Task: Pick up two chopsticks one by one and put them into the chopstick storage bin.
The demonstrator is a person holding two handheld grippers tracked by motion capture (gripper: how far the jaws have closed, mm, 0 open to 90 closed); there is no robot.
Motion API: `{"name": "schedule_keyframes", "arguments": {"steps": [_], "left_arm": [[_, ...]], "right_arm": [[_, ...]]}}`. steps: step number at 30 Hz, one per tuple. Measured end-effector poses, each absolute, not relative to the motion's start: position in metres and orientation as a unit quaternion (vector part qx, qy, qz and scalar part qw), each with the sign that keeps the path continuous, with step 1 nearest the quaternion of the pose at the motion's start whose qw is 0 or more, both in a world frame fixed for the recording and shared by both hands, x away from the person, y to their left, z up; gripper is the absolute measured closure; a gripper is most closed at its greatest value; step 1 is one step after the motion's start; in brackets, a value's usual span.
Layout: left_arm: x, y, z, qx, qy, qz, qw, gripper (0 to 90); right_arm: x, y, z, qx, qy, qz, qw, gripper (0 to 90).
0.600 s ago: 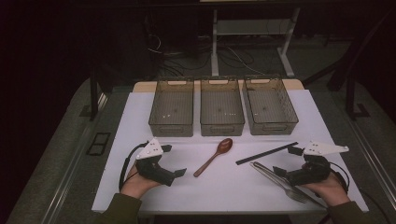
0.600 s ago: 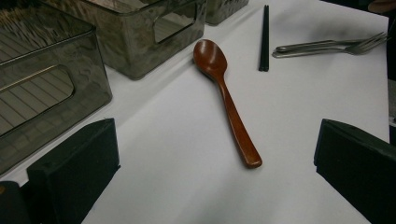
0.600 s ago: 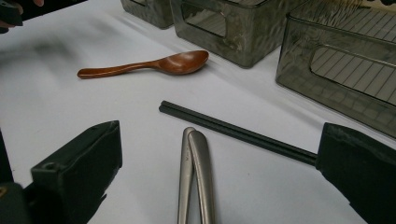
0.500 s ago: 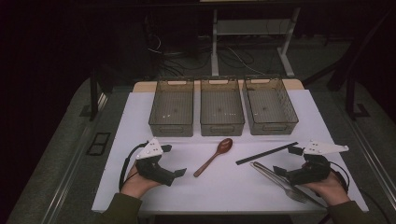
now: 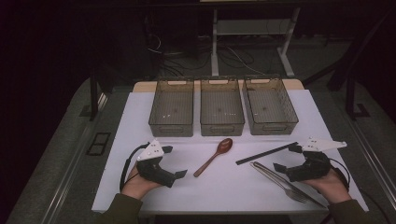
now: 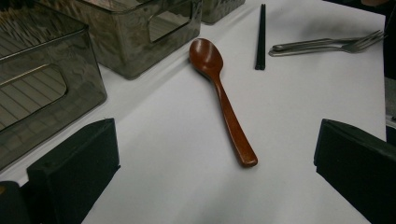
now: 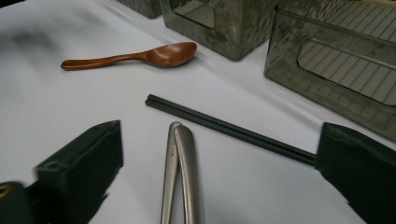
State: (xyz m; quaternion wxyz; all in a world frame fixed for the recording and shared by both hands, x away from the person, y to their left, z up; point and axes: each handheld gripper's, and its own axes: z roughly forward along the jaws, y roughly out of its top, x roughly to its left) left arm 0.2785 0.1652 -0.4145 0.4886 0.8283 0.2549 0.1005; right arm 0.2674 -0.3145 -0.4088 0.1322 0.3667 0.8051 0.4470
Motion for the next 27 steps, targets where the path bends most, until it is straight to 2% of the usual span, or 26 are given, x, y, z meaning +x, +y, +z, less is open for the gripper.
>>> {"name": "schedule_keyframes", "arguments": {"steps": [3, 11, 12, 15, 27], "left_arm": [[0.278, 0.164, -0.415, 0.828, 0.257, 0.1, 0.489, 0.0], [0.278, 0.163, -0.415, 0.823, 0.265, 0.108, 0.491, 0.0], [0.279, 0.163, -0.415, 0.821, 0.266, 0.108, 0.493, 0.0], [0.279, 0.162, -0.415, 0.823, 0.265, 0.107, 0.492, 0.0], [0.276, 0.162, -0.417, 0.827, 0.258, 0.103, 0.489, 0.0]], "right_arm": [[0.271, -0.314, -0.409, 0.36, 0.81, 0.445, 0.125, 12.8], [0.278, -0.314, -0.41, 0.37, 0.811, 0.437, 0.123, 18.2], [0.278, -0.315, -0.41, 0.369, 0.811, 0.438, 0.123, 23.9], [0.279, -0.317, -0.409, 0.37, 0.812, 0.435, 0.123, 29.7], [0.295, -0.321, -0.411, 0.374, 0.816, 0.427, 0.111, 49.2]]}}
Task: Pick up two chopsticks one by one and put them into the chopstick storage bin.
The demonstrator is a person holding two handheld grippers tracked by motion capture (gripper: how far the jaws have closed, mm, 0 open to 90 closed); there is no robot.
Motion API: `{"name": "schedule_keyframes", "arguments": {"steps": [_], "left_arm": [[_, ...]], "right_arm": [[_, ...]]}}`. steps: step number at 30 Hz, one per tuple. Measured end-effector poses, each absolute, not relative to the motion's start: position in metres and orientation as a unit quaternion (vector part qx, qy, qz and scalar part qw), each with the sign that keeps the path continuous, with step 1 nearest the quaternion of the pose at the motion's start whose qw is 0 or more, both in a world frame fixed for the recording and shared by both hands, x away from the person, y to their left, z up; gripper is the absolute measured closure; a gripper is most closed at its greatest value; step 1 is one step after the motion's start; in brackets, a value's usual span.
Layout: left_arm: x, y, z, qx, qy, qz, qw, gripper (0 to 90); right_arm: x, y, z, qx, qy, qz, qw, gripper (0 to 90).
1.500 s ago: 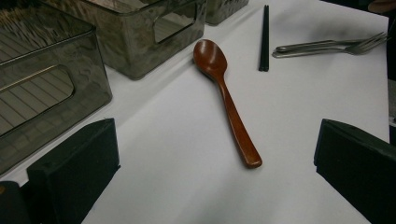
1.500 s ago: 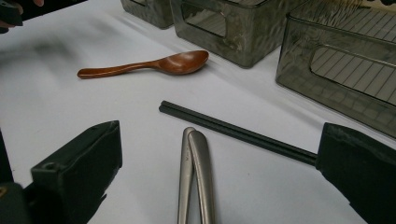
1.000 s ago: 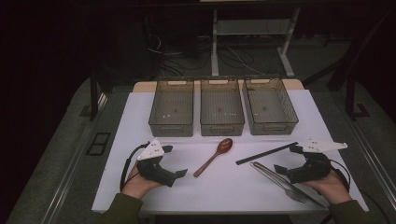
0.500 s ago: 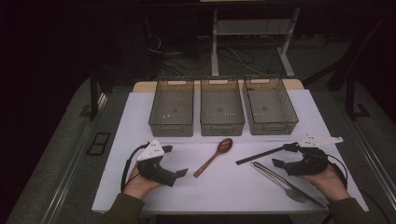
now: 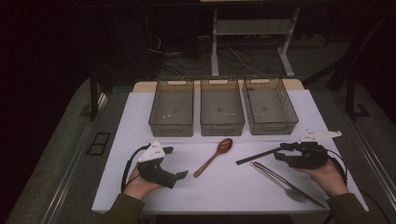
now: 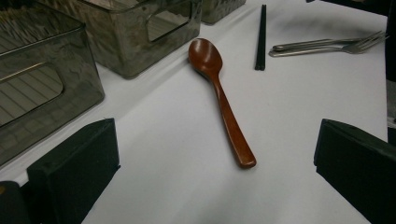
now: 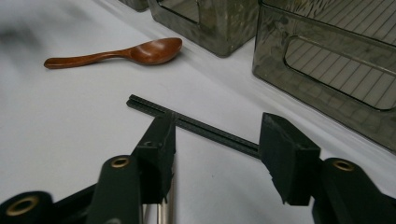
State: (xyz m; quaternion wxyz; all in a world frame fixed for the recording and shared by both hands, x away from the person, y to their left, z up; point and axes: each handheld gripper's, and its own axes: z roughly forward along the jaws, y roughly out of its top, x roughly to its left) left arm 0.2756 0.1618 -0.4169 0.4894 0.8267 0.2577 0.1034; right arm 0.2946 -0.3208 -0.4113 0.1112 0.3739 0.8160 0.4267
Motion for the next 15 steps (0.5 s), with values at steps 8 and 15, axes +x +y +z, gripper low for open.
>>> {"name": "schedule_keyframes", "arguments": {"steps": [8, 15], "left_arm": [[0.276, 0.162, -0.419, 0.825, 0.26, 0.105, 0.49, 0.0], [0.276, 0.163, -0.419, 0.826, 0.259, 0.103, 0.49, 0.0]], "right_arm": [[0.313, -0.33, -0.414, 0.393, 0.818, 0.404, 0.115, 69.8], [0.331, -0.338, -0.423, 0.415, 0.82, 0.377, 0.116, 83.5]]}}
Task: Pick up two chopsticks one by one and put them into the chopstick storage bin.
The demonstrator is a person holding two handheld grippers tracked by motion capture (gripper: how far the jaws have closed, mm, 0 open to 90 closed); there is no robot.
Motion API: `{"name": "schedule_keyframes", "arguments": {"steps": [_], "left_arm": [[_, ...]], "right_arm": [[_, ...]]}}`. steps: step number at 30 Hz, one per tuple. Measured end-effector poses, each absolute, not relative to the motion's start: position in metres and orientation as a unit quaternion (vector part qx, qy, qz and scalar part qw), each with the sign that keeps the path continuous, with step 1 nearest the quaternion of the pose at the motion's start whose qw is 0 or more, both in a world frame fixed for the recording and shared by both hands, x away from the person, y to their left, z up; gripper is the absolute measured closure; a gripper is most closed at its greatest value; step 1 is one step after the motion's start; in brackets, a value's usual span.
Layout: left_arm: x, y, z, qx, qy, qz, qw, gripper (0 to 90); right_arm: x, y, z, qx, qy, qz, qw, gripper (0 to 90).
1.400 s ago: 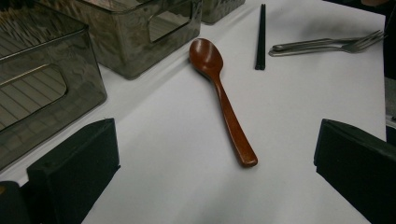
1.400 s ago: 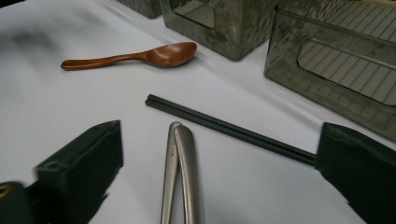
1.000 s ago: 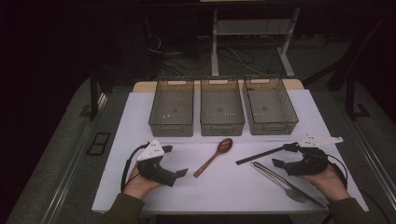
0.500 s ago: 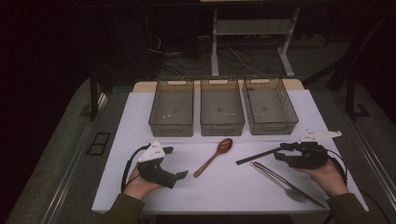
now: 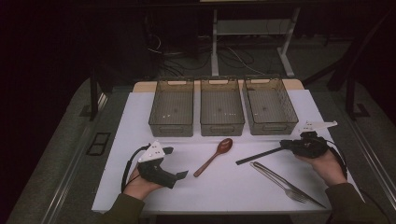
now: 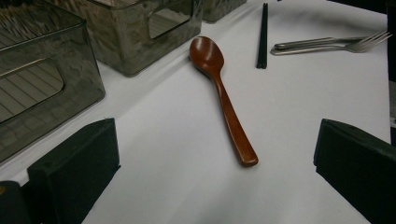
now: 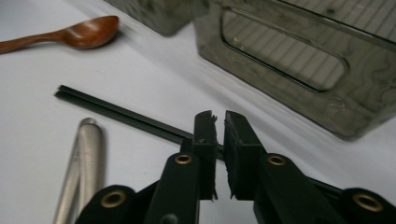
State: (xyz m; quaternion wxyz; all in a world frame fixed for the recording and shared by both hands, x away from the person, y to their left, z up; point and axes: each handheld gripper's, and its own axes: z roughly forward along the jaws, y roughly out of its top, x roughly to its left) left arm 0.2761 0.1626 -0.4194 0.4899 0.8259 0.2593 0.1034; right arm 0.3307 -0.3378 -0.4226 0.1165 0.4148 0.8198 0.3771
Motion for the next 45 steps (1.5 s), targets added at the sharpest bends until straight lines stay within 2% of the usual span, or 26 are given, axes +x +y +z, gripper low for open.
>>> {"name": "schedule_keyframes", "arguments": {"steps": [5, 21, 45], "left_arm": [[0.276, 0.163, -0.42, 0.825, 0.262, 0.102, 0.491, 0.0], [0.276, 0.165, -0.419, 0.821, 0.264, 0.096, 0.497, 0.0], [0.276, 0.164, -0.42, 0.827, 0.259, 0.092, 0.491, 0.0]], "right_arm": [[0.341, -0.347, -0.427, 0.435, 0.817, 0.357, 0.127, 88.6], [0.362, -0.366, -0.437, 0.483, 0.804, 0.316, 0.144, 88.7], [0.365, -0.367, -0.444, 0.483, 0.815, 0.285, 0.147, 88.8]]}}
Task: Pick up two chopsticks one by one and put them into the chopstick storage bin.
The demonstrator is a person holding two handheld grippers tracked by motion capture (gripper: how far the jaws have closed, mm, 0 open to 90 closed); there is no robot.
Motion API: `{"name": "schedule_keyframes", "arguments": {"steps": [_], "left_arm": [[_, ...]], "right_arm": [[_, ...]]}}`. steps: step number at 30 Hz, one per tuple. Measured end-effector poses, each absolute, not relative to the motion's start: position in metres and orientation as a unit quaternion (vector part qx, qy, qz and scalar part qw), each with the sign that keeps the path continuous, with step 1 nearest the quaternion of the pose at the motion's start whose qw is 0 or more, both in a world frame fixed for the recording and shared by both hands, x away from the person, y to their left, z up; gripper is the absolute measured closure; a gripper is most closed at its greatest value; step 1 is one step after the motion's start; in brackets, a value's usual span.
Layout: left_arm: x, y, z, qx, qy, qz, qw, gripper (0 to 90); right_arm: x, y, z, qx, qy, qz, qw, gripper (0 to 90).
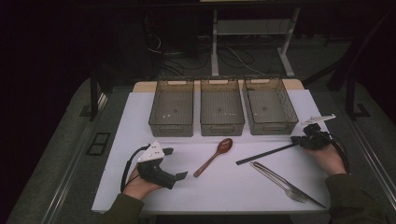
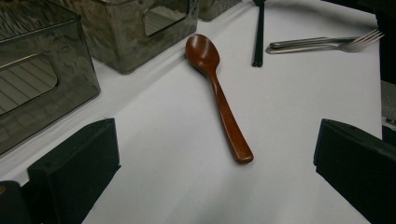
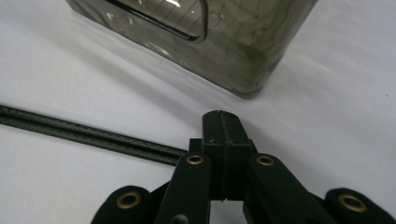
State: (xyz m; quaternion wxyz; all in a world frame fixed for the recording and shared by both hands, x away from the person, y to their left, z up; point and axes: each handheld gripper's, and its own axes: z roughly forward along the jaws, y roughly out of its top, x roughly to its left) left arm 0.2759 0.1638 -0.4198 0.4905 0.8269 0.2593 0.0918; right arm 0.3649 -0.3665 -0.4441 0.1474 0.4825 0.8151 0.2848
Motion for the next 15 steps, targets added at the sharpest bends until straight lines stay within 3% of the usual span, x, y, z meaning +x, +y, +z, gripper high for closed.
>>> {"name": "schedule_keyframes", "arguments": {"steps": [15], "left_arm": [[0.276, 0.163, -0.42, 0.829, 0.256, 0.088, 0.49, 0.0]], "right_arm": [[0.349, -0.374, -0.44, 0.473, 0.831, 0.259, 0.139, 88.8]]}}
